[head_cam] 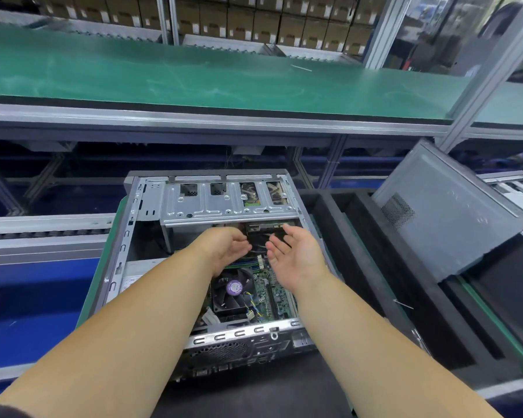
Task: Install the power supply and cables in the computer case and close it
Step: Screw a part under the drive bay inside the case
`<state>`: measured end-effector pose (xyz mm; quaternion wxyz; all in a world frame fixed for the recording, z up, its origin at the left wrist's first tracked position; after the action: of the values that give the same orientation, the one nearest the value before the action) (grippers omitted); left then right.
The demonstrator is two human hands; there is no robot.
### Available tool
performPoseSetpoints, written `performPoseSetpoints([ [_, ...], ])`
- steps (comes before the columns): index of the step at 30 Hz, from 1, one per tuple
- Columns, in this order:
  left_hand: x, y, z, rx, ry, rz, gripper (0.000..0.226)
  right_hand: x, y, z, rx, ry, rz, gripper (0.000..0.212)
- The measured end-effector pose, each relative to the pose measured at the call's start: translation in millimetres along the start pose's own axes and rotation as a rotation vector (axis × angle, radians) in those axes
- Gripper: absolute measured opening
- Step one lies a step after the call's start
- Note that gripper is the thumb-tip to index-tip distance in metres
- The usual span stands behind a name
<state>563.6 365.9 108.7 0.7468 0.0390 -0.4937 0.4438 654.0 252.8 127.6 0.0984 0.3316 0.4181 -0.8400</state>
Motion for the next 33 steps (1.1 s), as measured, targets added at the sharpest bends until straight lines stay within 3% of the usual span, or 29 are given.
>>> performPoseSetpoints([
  [5,15.4,1.1,16.1,0.052,-0.022,-0.37,0.018,2.2,-17.0,5.4,-0.142,-0.088,-0.009,0.032],
  [14,64.3,-31.2,55.6,0.127,-0.29,-0.564,0.013,-91.8,-25.6,8.0,-0.356,0.017,-0.018,0.024],
  [19,67.9,-53.7,62.2,0.18,-0.321,-0.582,0.016,-131.3,17.4,-2.2,-0.341,0.028,0.017,0.028],
  [25,52.2,-97.6,46.1,0.199,-0.279,-0.622,0.018,-160.8,88.8,-19.5,-0.215,0.038,0.094,0.025],
  [30,42.1,-137.8,27.3,0.154,-0.266,-0.668,0.016,-159.5,142.0,-27.5,-0.082,-0.087,0.494,0.013],
  [33,36.5,-155.3,19.7,0.143,-0.259,-0.71,0.019,-141.5,161.3,-24.9,-0.092,-0.259,0.983,0.008],
])
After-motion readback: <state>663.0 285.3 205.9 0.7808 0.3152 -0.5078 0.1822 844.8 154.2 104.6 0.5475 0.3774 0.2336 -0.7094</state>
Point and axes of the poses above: each hand's wrist, its own z-axis away from the middle knuckle, its own y-axis out of the back of the hand, x = y × z, the point moved 10 cm from there along -z, towards the middle knuckle, and after that the axes turned 11 degrees about -x, right-handed, at the moved point
